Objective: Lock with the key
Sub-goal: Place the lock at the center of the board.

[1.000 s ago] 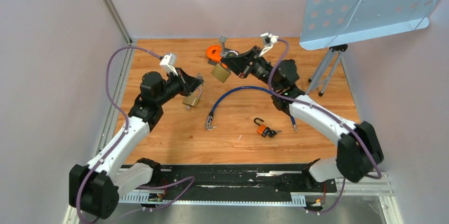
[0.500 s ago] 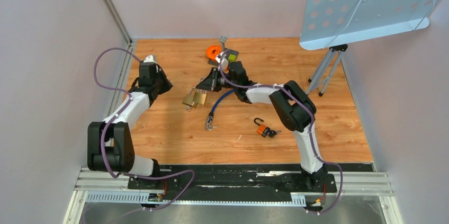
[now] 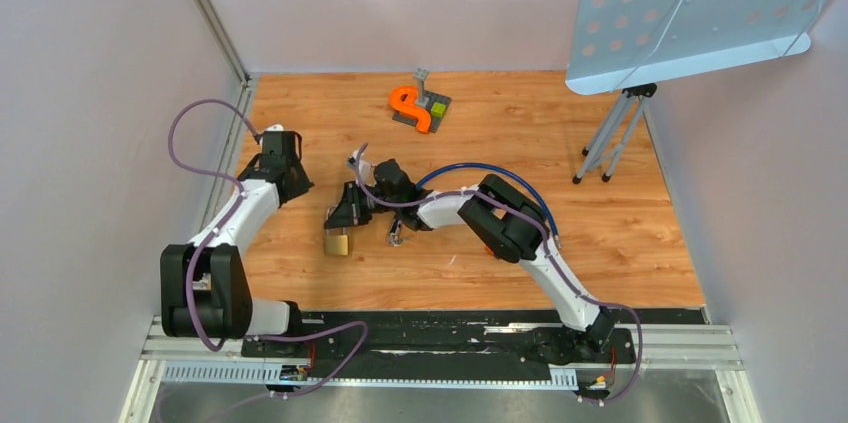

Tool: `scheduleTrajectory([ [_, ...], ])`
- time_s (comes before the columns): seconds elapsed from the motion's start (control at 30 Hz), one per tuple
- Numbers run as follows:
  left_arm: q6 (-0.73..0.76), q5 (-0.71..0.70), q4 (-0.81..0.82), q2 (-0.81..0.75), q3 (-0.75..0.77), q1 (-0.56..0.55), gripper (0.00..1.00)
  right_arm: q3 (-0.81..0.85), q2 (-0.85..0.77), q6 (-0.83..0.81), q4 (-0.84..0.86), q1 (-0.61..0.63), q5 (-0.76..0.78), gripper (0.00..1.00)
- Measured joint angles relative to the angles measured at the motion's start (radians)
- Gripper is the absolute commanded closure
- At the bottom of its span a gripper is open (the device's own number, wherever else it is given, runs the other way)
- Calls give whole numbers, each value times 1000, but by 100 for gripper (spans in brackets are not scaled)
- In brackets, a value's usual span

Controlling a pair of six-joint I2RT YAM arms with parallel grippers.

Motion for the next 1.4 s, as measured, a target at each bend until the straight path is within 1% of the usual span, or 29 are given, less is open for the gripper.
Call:
scheduleTrajectory([
  [0.17, 21, -56, -95, -28, -22, 0, 96, 24, 50, -10, 20, 31, -21, 97],
  [0.23, 22, -65, -125, -34, -39, 1, 92, 38, 58, -23, 22, 39, -15, 96],
  [0.27, 21, -73, -138, -36, -49, 1, 84, 45, 65, -25, 31, 42, -12, 94],
  [0.3, 22, -82, -152, -40, -57, 1, 81, 49, 69, -24, 36, 45, -8, 92],
  [0.33, 21, -91, -166, -44, -65, 1, 75, 53, 72, -28, 38, 49, -5, 89],
  [0.37, 18, -104, -182, -53, -74, 1, 72, 56, 74, -32, 41, 52, 2, 85],
  [0.4, 16, -111, -196, -66, -82, 1, 62, 59, 77, -39, 48, 57, 10, 80],
  [0.43, 13, -117, -209, -81, -88, 1, 55, 63, 82, -47, 56, 61, 17, 73],
  [0.47, 11, -126, -223, -102, -92, 1, 45, 65, 90, -53, 60, 64, 22, 66],
  [0.5, 3, -134, -235, -126, -95, 1, 42, 68, 98, -61, 65, 68, 24, 54],
  [0.53, 2, -143, -245, -153, -97, 1, 39, 70, 107, -65, 65, 71, 28, 48],
  [0.6, -14, -167, -255, -218, -101, 1, 38, 73, 118, -65, 87, 74, 21, 40],
  [0.73, -31, -202, -256, -329, -105, 2, 36, 83, 105, -112, 79, 86, 59, 27],
  [0.87, -36, -213, -262, -370, -105, 2, 33, 83, 57, -191, -52, 94, 155, 21],
  [1.07, -36, -213, -276, -406, -105, 2, 30, 96, -21, -333, -263, 96, 340, 19],
  [1.2, -36, -211, -280, -421, -96, 2, 28, 102, -51, -423, -354, 94, 449, 20],
  [1.3, -35, -211, -278, -429, -90, 2, 28, 108, -71, -459, -412, 94, 535, 21],
  [1.4, -35, -211, -277, -433, -90, 2, 27, 133, -82, -460, -475, 94, 644, 20],
])
